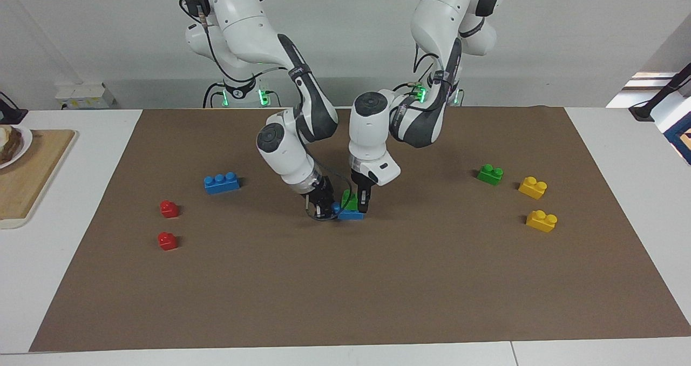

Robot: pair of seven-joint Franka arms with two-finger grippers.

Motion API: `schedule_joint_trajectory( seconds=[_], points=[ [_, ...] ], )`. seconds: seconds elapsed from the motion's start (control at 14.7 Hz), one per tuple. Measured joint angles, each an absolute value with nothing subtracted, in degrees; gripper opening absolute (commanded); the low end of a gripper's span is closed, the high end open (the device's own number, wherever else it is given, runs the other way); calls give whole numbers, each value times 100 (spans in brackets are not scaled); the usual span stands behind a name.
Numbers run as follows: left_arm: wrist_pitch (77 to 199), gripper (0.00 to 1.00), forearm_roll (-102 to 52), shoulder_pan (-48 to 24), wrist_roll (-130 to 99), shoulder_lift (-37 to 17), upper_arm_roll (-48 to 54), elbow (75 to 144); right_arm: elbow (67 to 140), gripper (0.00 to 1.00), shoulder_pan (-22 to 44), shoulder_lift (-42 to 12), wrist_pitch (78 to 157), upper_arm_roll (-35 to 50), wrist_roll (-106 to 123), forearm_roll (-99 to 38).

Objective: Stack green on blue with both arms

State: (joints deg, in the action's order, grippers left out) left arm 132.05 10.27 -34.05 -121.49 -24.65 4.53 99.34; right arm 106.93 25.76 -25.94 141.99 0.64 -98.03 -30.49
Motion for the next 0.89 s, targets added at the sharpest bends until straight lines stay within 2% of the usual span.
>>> schedule_joint_trajectory(
  seconds=[0.89],
  points=[
    [13431,0,1201,-3439,-12394,-2467,440,10070,10697,0,2572,-2592,14199,62,-9803,-3050]
  ],
)
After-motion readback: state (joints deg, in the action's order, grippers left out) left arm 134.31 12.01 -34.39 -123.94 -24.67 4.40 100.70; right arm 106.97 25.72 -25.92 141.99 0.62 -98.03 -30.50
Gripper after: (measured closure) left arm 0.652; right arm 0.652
